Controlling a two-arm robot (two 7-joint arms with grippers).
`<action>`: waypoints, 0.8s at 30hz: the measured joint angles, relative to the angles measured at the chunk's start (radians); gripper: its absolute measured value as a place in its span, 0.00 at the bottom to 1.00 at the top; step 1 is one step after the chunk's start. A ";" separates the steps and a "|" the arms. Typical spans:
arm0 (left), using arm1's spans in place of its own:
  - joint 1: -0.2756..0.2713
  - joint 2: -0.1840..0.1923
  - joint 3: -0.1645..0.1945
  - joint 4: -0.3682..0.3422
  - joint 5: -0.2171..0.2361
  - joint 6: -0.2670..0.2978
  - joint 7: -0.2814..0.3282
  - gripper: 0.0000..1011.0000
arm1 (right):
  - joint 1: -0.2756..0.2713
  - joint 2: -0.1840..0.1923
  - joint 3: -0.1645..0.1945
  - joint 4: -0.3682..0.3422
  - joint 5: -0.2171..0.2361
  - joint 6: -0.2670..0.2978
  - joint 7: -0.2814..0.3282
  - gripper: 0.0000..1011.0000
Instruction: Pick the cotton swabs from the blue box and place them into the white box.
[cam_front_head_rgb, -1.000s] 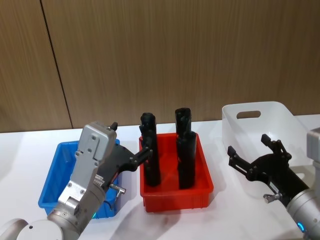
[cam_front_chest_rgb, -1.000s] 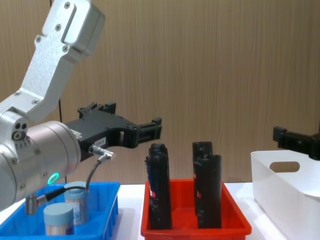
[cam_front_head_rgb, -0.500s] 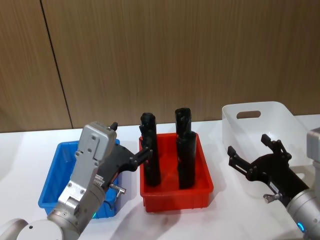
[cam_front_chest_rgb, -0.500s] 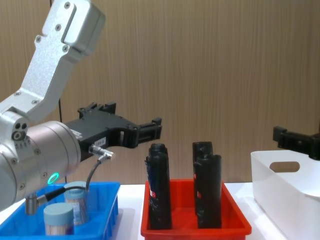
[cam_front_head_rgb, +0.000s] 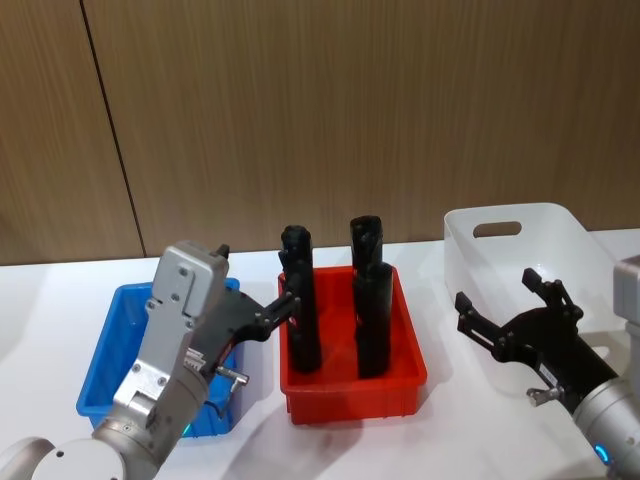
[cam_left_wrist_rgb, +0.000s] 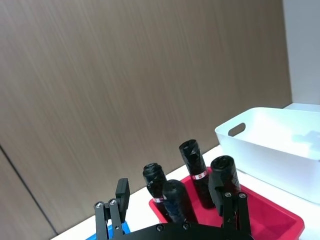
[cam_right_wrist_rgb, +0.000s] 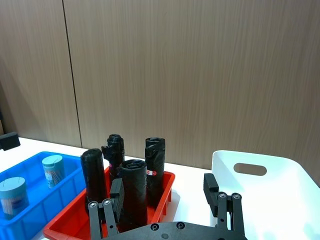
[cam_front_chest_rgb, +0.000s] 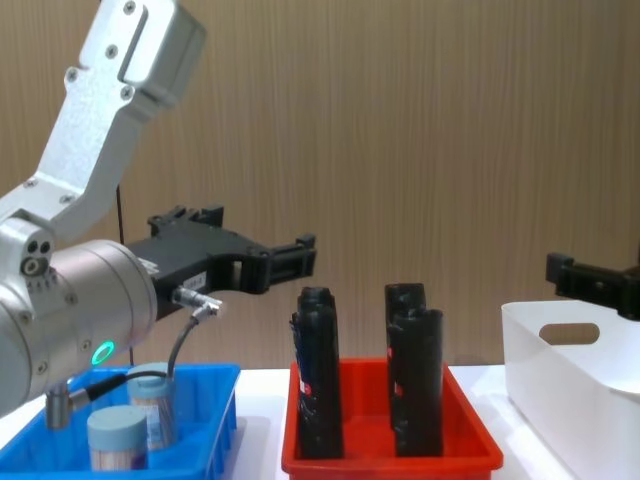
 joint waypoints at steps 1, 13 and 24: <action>0.001 -0.001 -0.001 -0.004 -0.004 0.008 0.011 0.99 | 0.000 0.000 0.000 0.000 0.000 0.000 0.000 0.99; 0.022 -0.005 -0.019 -0.031 -0.063 0.080 0.128 0.99 | 0.000 0.000 0.000 0.000 0.000 0.000 0.000 0.99; 0.048 0.017 -0.061 -0.022 -0.175 0.113 0.209 0.99 | 0.000 0.000 0.000 0.000 0.000 0.000 0.000 0.99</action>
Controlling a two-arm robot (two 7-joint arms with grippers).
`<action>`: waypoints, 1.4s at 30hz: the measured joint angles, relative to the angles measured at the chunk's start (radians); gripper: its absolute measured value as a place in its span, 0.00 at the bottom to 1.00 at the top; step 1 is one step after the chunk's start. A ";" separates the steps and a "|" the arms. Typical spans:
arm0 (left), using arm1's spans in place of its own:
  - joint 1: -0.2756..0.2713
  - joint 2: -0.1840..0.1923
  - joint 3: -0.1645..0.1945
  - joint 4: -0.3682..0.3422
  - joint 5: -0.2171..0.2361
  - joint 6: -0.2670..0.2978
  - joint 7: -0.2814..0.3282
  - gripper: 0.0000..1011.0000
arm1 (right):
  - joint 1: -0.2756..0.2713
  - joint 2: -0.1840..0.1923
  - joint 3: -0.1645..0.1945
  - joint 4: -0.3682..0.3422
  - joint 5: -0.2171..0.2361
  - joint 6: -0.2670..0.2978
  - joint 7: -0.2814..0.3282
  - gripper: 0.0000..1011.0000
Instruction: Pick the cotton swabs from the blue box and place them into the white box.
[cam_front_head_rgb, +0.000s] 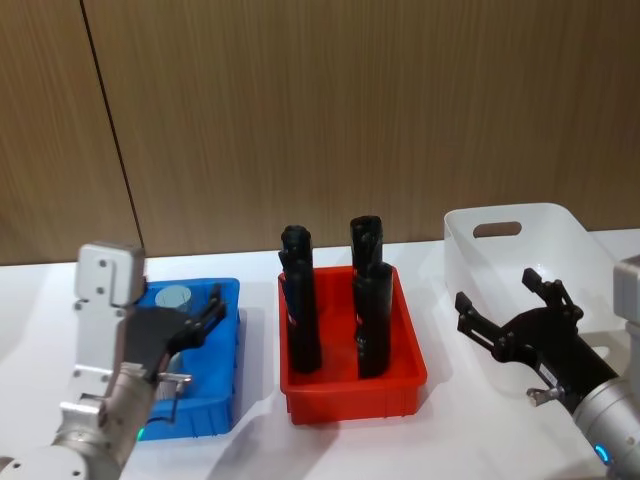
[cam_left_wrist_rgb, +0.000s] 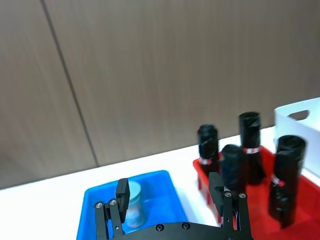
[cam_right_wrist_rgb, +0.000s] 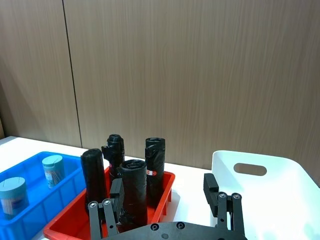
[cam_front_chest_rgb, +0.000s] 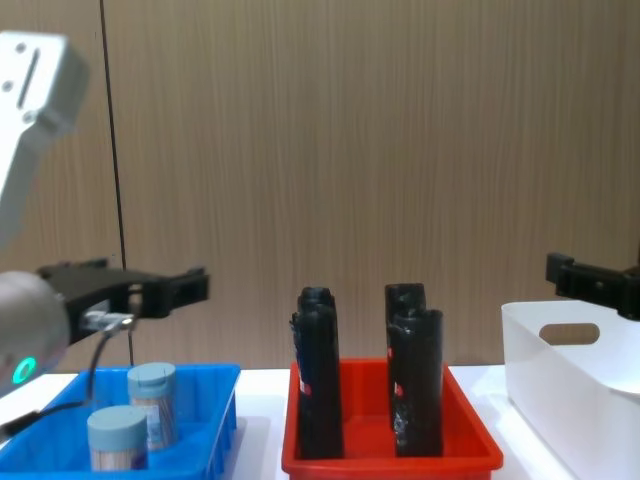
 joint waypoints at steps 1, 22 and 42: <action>0.002 0.004 -0.007 0.005 -0.013 0.002 0.004 0.99 | 0.000 0.000 0.000 0.000 0.000 0.000 0.000 0.99; -0.051 0.005 -0.065 0.159 -0.125 0.063 -0.067 0.99 | 0.000 0.000 0.000 0.000 0.000 0.000 0.000 0.99; -0.152 -0.036 -0.076 0.349 -0.115 0.145 -0.189 0.99 | 0.000 0.000 0.000 0.000 0.000 0.000 0.000 0.99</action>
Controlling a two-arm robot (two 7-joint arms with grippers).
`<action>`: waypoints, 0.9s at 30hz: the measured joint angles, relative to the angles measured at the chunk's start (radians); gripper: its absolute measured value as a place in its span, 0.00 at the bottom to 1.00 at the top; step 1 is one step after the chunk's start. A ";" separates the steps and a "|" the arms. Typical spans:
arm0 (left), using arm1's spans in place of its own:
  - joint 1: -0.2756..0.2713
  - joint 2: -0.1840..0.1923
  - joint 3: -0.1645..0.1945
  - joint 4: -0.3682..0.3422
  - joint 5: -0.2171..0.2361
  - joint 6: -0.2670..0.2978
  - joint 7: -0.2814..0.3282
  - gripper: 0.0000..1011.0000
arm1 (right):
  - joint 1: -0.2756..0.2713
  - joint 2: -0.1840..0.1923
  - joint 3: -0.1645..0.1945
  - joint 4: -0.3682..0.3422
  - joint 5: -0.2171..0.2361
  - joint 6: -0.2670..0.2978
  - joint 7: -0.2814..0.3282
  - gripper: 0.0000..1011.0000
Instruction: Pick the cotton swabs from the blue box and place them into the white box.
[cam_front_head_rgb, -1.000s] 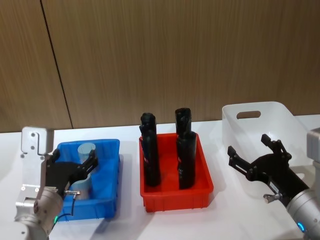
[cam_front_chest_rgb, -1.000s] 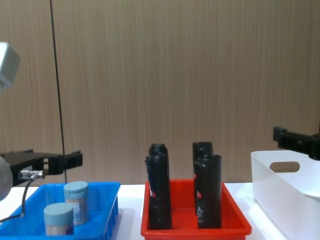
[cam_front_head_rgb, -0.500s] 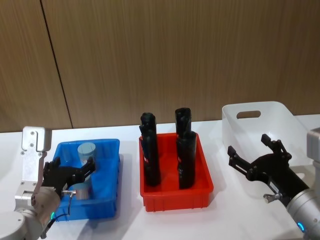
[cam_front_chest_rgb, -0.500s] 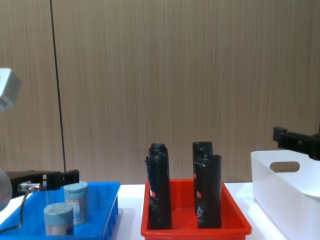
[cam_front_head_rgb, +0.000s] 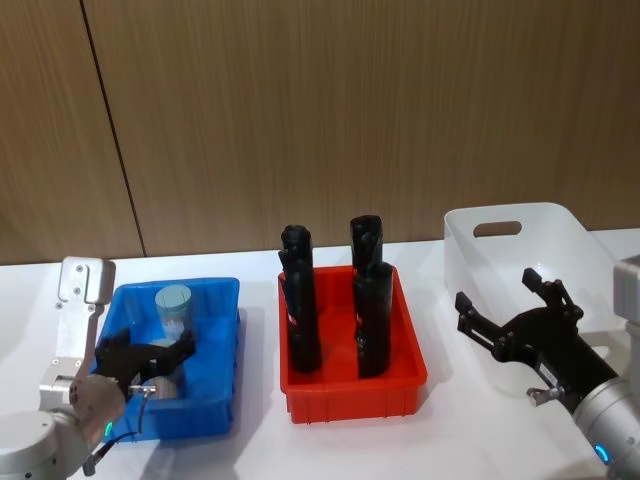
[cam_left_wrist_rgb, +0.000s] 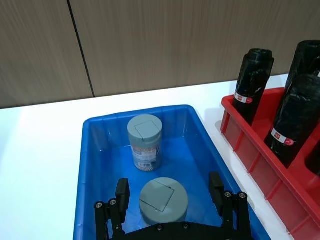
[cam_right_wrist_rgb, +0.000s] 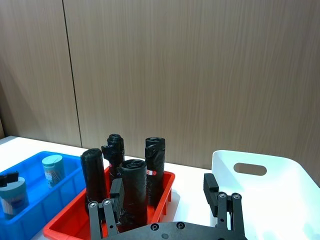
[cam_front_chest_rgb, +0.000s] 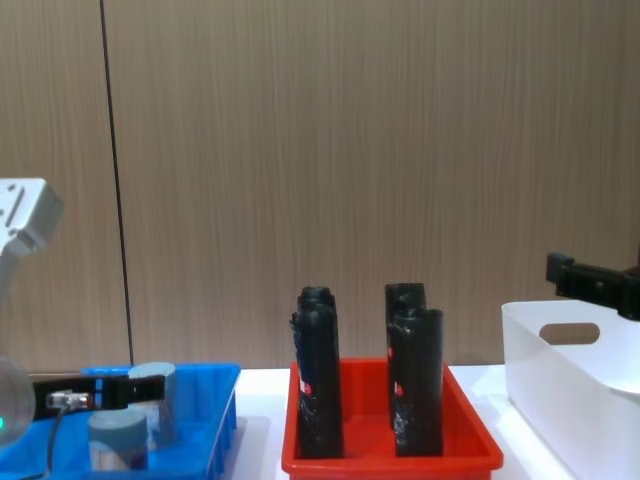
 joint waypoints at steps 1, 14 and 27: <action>-0.003 -0.002 0.000 0.006 0.002 0.002 -0.005 0.99 | 0.000 0.000 0.000 0.000 0.000 0.000 0.000 0.99; -0.053 -0.027 0.004 0.106 0.021 0.026 -0.055 0.99 | 0.000 0.000 0.000 0.000 0.000 0.000 0.000 0.99; -0.079 -0.041 0.004 0.161 0.028 0.044 -0.072 0.90 | 0.000 0.000 0.000 0.000 0.000 0.000 0.000 0.99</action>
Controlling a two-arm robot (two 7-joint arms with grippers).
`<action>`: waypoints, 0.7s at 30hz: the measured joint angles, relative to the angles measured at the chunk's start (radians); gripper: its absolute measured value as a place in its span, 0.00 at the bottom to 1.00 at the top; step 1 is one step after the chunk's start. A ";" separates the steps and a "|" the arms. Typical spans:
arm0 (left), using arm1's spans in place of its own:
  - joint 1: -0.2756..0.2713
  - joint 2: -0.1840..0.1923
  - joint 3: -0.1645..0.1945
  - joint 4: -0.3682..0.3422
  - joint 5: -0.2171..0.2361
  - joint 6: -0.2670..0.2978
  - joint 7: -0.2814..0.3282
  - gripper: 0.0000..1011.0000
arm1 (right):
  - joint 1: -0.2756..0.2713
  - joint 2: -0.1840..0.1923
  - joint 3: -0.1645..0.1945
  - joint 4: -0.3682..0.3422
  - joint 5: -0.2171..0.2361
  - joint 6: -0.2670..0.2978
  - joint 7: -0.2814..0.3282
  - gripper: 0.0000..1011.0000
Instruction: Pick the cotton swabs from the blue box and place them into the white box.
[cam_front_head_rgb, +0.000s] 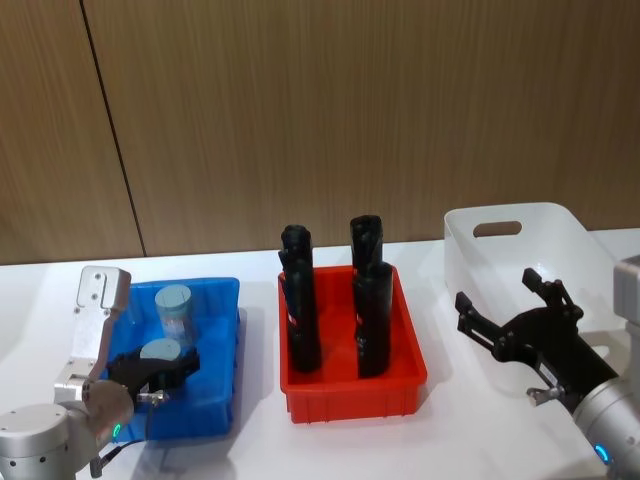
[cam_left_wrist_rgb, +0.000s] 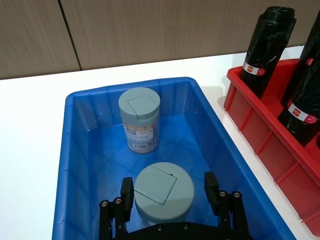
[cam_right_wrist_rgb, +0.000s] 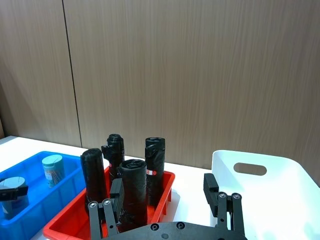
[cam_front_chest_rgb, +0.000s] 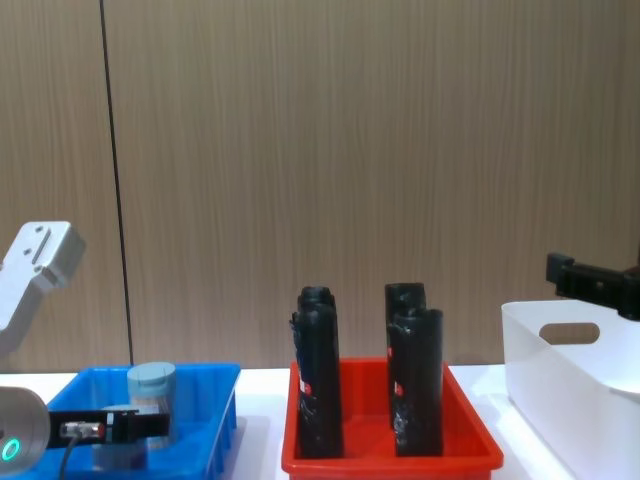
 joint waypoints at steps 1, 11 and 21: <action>-0.001 0.000 0.000 0.002 0.001 0.001 0.000 0.89 | 0.000 0.000 0.000 0.000 0.000 0.000 0.000 0.99; -0.005 0.000 0.000 -0.003 0.039 0.011 0.003 0.67 | 0.000 0.000 0.000 0.000 0.000 0.000 0.000 0.99; 0.009 0.011 -0.004 -0.057 0.075 0.017 0.015 0.67 | 0.000 0.000 0.000 0.000 0.000 0.000 0.000 0.99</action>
